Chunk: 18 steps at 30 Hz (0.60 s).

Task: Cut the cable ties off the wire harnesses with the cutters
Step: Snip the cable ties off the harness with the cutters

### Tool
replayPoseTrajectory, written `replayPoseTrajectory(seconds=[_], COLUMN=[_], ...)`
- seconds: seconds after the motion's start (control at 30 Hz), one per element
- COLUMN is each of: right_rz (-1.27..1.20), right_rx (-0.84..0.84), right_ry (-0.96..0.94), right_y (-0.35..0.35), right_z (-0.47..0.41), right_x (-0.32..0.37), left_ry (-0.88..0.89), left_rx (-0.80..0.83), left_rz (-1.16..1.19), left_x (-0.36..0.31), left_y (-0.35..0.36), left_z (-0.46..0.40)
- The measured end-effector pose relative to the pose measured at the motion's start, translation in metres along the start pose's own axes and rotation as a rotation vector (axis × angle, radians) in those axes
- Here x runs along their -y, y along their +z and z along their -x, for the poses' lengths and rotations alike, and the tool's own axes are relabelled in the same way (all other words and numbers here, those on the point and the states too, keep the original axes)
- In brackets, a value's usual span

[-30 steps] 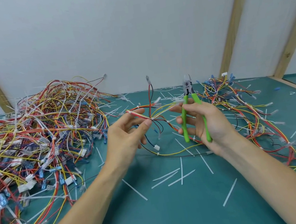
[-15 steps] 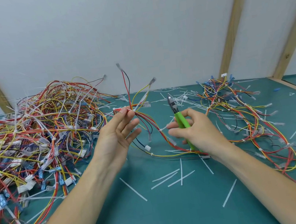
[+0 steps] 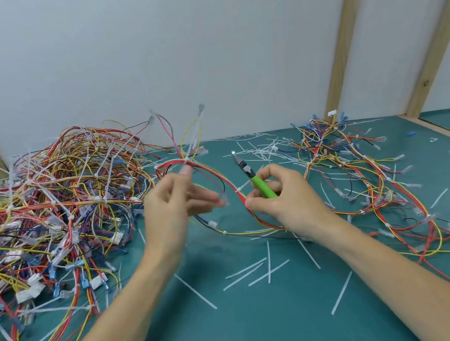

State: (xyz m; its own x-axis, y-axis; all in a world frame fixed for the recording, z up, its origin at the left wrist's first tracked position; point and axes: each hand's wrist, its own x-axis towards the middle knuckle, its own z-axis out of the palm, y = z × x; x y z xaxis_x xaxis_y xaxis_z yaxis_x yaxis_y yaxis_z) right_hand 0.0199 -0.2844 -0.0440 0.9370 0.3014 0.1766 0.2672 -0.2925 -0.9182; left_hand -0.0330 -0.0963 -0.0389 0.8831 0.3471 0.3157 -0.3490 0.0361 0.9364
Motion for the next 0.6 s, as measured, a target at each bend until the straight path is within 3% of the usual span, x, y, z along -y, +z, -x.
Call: replayPoseTrajectory(seconds=[0.07,0.17,0.43,0.6], right_rz=[-0.094,-0.165,-0.193,0.039], right_rx=[-0.017,0.0,0.064,-0.027], right_ry=[-0.026,-0.052,-0.019,-0.154], right_y=[-0.002,-0.001,0.003,-0.006], right_z=[-0.002,-0.001,0.002,0.002], right_x=[0.002,0.003,0.006,0.006], left_ry=[0.129,0.164,0.016,-0.04], left_rx=[0.134,0.181,0.09,0.035], left_rz=[-0.208,-0.409,-0.17,-0.105], left_x=[0.006,0.017,0.014,0.012], left_y=[0.007,0.014,0.01,0.006], left_z=[0.01,0.016,0.007,0.005])
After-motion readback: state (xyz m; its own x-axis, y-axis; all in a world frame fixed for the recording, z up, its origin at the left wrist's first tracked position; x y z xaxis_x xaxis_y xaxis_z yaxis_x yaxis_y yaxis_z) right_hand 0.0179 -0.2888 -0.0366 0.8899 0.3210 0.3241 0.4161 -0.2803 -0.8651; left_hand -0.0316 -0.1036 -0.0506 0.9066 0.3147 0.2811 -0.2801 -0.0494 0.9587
